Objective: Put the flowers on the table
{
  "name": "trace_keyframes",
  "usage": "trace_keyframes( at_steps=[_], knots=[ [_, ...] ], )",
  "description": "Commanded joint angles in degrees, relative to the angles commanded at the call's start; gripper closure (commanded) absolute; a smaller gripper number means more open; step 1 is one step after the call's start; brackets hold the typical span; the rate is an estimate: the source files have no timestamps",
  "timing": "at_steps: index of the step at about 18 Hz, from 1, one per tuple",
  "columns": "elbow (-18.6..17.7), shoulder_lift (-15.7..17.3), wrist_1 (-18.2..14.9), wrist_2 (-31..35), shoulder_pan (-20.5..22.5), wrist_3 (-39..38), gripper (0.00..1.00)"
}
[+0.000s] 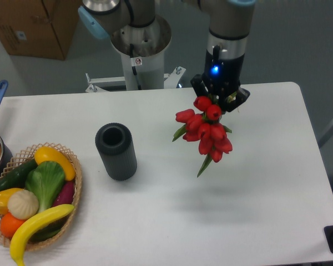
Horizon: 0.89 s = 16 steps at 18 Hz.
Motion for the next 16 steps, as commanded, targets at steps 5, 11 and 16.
trace_keyframes(
  at_steps=[5,11,16],
  knots=[
    [3.34,-8.52,4.47,0.35,-2.64,-2.01,1.0],
    [4.75,-17.75,7.37,5.27,-5.8,-4.65,0.89],
    [4.92,-20.66,8.0,5.36,-7.03,-4.83,0.16]
  ],
)
